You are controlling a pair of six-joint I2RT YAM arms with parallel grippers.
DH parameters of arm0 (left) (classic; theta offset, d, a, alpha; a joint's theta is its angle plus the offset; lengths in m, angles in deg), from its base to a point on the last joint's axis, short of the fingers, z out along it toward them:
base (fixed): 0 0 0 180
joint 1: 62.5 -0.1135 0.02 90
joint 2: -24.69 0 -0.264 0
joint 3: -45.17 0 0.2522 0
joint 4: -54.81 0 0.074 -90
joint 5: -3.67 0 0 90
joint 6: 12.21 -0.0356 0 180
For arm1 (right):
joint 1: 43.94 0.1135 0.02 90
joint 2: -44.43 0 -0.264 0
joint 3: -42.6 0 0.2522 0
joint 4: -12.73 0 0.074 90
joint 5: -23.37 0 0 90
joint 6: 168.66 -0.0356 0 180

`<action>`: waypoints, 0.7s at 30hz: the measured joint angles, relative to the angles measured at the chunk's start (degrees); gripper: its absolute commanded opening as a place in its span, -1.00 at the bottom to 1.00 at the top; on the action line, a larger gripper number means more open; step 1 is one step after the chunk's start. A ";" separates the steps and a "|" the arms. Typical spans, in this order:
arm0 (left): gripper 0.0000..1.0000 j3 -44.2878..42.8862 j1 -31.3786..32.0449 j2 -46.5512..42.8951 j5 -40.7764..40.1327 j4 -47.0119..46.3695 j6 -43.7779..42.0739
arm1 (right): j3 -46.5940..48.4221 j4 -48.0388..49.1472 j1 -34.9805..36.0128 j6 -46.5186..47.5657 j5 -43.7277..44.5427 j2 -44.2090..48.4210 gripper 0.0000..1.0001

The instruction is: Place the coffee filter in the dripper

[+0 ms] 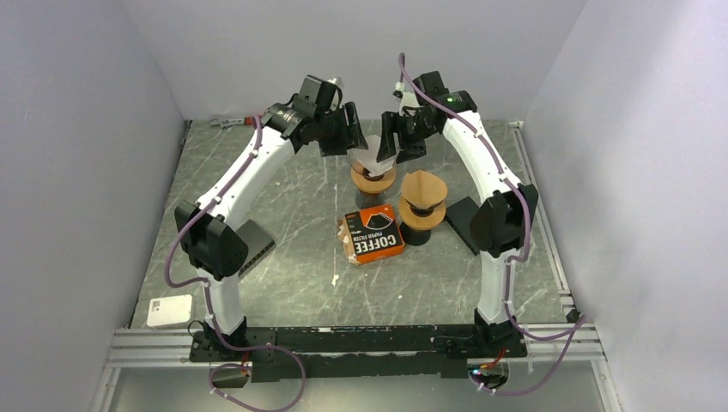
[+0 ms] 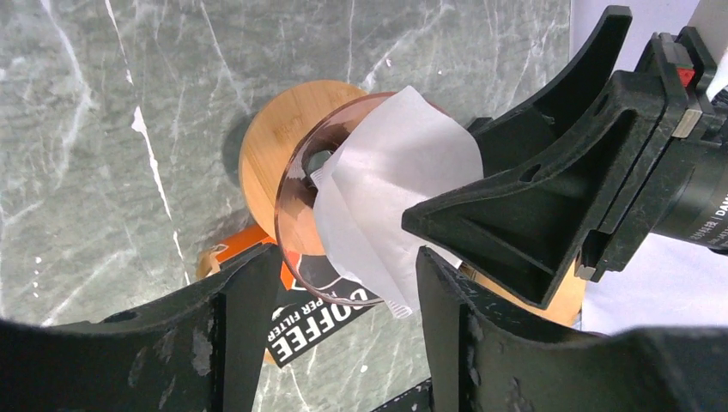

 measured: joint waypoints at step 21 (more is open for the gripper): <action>0.36 -5.25 -0.90 6.19 1.75 7.10 -5.18 | -2.56 0.57 -2.93 -1.05 -1.90 1.66 0.36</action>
